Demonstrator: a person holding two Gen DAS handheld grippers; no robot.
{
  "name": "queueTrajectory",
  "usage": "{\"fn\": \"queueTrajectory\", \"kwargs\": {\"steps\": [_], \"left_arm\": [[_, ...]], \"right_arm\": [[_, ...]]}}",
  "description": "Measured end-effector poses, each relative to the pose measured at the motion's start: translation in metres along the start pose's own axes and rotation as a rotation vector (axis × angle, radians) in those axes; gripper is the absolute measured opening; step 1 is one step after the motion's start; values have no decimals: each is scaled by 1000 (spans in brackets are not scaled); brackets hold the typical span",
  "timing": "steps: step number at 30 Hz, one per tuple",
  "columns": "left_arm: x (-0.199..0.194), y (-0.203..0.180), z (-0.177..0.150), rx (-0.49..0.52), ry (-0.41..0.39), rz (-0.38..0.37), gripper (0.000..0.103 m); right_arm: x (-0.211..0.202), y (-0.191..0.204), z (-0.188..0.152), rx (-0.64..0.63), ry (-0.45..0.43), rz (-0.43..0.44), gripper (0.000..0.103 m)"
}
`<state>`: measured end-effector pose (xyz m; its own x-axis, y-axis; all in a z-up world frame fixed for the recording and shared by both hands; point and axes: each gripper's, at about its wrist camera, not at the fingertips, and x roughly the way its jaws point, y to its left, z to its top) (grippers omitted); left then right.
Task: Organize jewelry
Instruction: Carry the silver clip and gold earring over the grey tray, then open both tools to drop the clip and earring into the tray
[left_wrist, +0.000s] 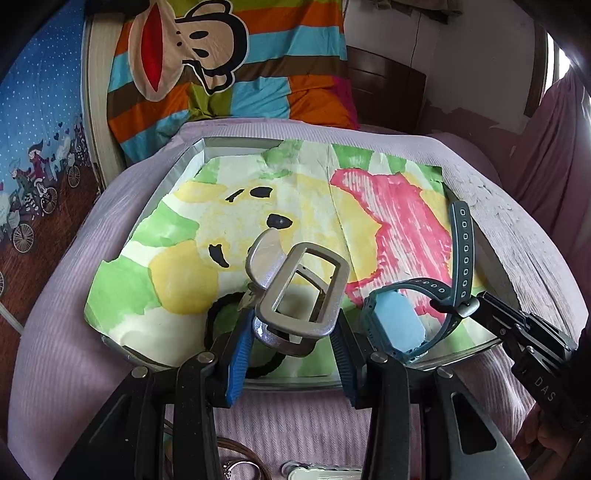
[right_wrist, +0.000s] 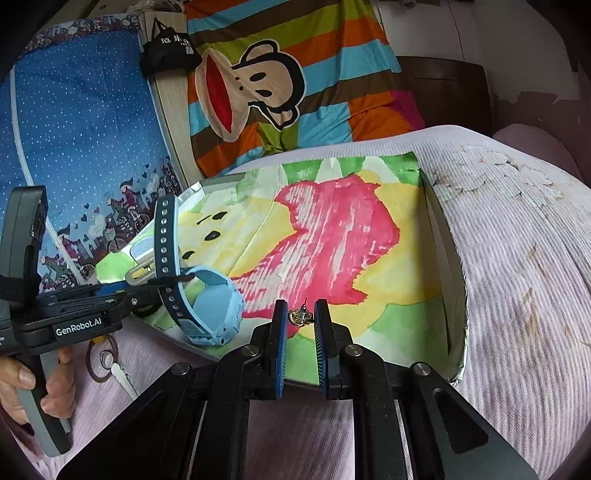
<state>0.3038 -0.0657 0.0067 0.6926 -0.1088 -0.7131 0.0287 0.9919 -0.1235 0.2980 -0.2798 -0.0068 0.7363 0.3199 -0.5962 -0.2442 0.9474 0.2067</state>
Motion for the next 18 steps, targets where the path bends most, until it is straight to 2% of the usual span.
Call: {"fn": "queueTrajectory", "kwargs": {"steps": [5,11,12,14,15,18], "left_arm": [[1,-7,0,28,19,6,39],[-1,-7,-3,40,22,14,40],[-2,-7,-3,42,20,18,42],[-4,-6,-4,42,7,22,57],[-5,-5,-5,37,-4,25,60],[-11,1,-7,16,-31,14,63]], "right_arm": [[7,4,-1,-30,44,-27,13],[7,4,-1,-36,50,-39,13],[7,4,-1,-35,48,-39,13],[6,4,-1,-34,43,-43,15],[5,3,-2,-33,40,-44,16],[-1,2,-3,-16,11,-40,32]]}}
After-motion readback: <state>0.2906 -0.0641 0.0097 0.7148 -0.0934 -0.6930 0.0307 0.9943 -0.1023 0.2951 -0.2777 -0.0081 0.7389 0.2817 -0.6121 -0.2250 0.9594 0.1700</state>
